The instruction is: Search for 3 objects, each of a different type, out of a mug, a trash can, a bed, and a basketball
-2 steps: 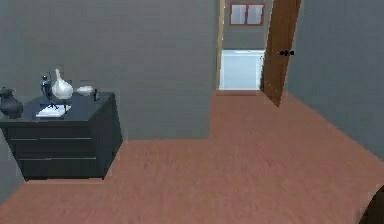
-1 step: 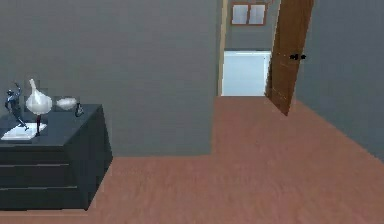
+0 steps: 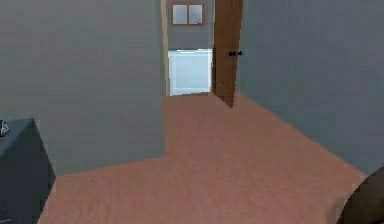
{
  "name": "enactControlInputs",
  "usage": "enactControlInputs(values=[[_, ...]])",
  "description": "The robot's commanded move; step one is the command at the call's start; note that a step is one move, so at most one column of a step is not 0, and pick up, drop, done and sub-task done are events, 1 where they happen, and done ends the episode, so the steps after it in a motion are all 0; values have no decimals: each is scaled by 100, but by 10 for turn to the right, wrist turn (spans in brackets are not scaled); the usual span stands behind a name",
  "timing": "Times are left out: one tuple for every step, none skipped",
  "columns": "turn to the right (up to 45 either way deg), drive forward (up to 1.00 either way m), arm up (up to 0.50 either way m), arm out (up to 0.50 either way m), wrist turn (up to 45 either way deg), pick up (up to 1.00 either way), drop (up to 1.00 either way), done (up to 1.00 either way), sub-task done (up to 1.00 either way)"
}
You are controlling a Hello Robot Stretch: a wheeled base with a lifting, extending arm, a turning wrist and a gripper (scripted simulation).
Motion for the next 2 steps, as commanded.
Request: enactControlInputs(values=[[0, 100, 0, 0, 0, 0, 0, 0, 0], [0, 90, 0, 0, 0, 0, 0, 0, 0]])
